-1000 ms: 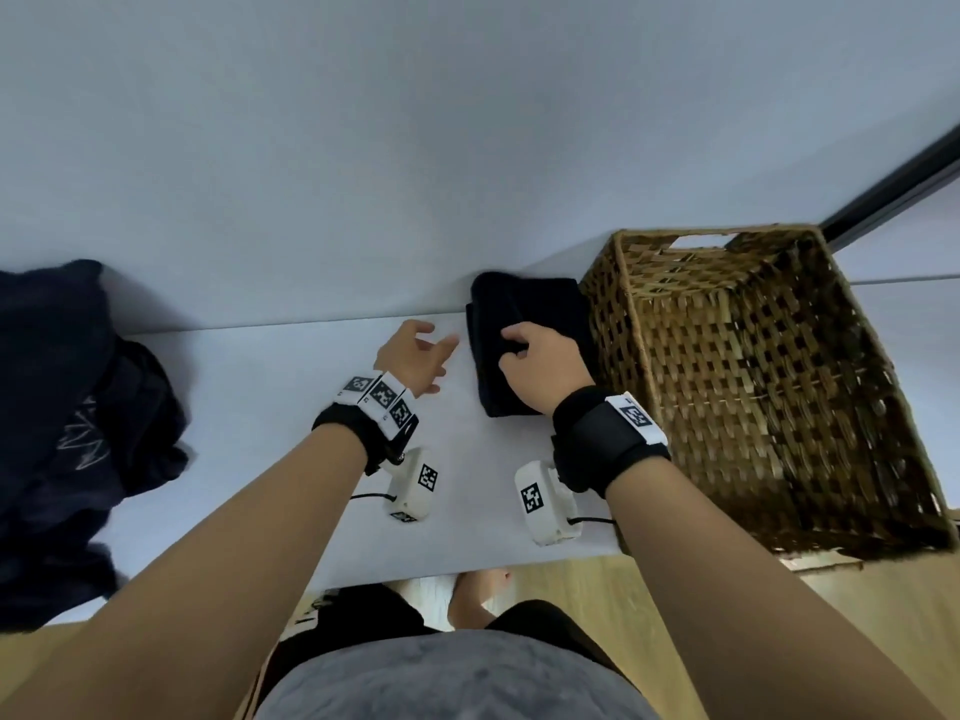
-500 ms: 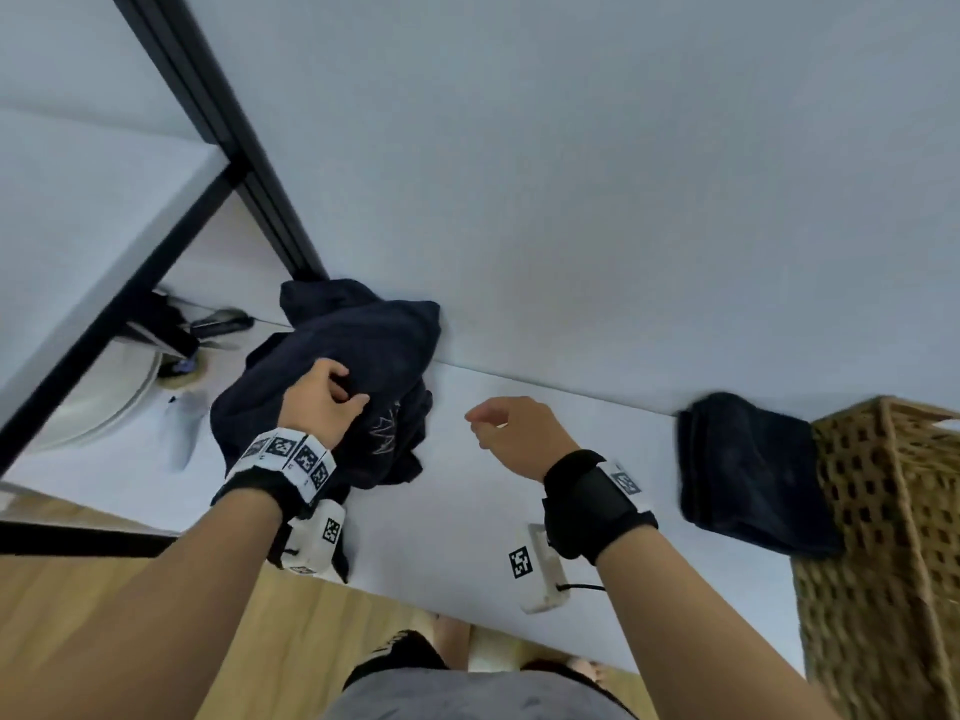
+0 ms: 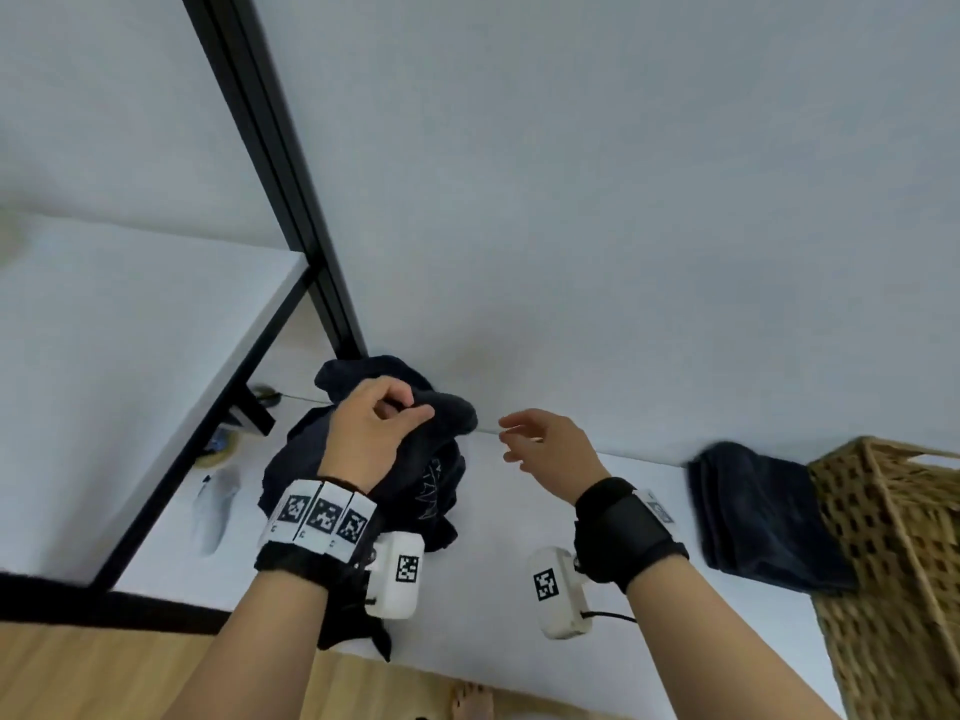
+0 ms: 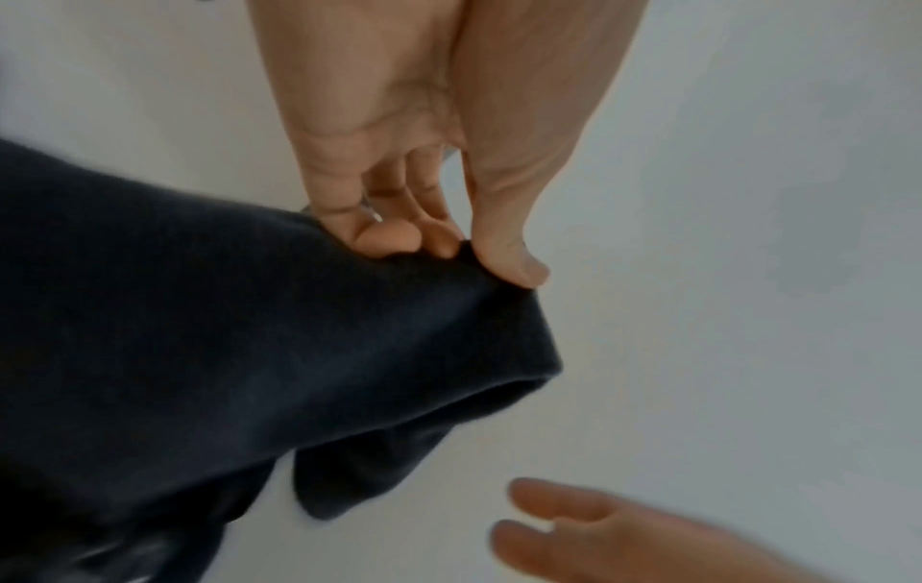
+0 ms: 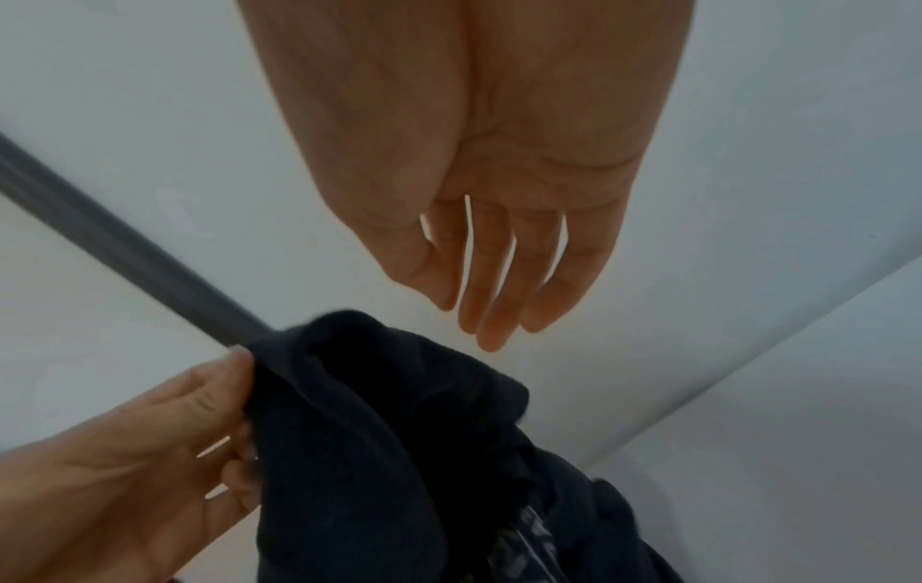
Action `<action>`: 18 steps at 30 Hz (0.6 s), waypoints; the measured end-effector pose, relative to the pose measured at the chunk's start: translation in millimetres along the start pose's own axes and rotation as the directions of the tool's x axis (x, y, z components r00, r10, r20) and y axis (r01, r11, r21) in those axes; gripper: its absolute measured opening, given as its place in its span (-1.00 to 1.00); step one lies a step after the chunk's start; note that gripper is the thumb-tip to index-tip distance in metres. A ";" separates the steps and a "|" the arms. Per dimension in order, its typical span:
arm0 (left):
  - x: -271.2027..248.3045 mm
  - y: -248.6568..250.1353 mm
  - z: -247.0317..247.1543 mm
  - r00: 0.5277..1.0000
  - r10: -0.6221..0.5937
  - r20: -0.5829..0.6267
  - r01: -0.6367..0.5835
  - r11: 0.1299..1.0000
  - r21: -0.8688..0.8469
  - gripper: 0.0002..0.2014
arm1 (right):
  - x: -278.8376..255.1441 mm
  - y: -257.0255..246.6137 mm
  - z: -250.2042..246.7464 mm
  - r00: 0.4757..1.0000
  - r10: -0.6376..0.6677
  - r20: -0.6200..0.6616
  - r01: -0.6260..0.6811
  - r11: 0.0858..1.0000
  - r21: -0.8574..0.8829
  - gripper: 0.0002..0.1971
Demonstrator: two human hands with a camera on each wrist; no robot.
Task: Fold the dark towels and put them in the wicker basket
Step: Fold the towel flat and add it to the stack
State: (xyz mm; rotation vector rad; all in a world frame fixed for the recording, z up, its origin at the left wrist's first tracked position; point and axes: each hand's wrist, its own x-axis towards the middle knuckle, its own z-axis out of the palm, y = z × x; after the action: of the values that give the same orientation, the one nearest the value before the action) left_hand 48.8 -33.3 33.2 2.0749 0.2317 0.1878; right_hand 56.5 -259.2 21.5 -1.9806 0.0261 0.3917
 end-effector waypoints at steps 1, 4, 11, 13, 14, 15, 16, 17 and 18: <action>1.6 19.8 -2.1 1.000 0.020 0.015 -0.019 0.998 -0.063 -0.74 | -3.7 -7.2 -5.6 0.999 -0.017 -0.048 0.020 0.998 0.059 -0.82; 6.5 82.4 -5.7 0.995 0.090 0.036 -0.081 0.975 -0.209 -0.77 | -20.5 -29.4 -26.5 0.987 -0.084 -0.134 0.108 0.977 0.186 -0.71; 0.3 225.6 -2.4 0.921 0.337 0.197 -0.211 0.853 -0.477 -0.83 | -65.9 -77.1 -118.2 0.945 -0.162 -0.285 0.224 0.954 0.199 -0.74; -1.3 261.2 -2.3 0.874 0.431 0.223 -0.282 0.825 -0.489 -0.82 | -78.0 -85.5 -150.3 0.948 -0.090 -0.305 0.160 0.964 0.213 -0.68; -1.4 277.6 -1.8 0.854 0.469 0.226 -0.313 0.809 -0.497 -0.81 | -84.7 -89.2 -164.9 0.955 -0.073 -0.287 0.152 0.952 0.264 -0.65; -1.0 291.9 -1.6 0.839 0.496 0.223 -0.335 0.795 -0.506 -0.80 | -92.0 -92.8 -177.4 0.964 -0.079 -0.254 0.163 0.930 0.329 -0.64; 0.3 305.2 0.1 0.833 0.512 0.211 -0.352 0.783 -0.512 -0.80 | -99.4 -97.3 -189.2 0.969 -0.102 -0.225 0.186 0.901 0.391 -0.66; 1.8 316.7 2.0 0.833 0.518 0.196 -0.363 0.778 -0.513 -0.81 | -107.3 -102.3 -199.7 0.968 -0.131 -0.212 0.215 0.869 0.446 -0.71; 3.2 326.2 4.7 0.837 0.517 0.179 -0.370 0.776 -0.510 -0.82 | -115.1 -107.5 -209.1 0.962 -0.160 -0.221 0.252 0.832 0.495 -0.76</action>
State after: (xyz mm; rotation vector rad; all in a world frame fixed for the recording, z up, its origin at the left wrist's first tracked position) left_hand 81.3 -194.0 315.2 1.6170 -0.4798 0.1797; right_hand 23.0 -416.2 228.3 -1.4514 0.0227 0.0553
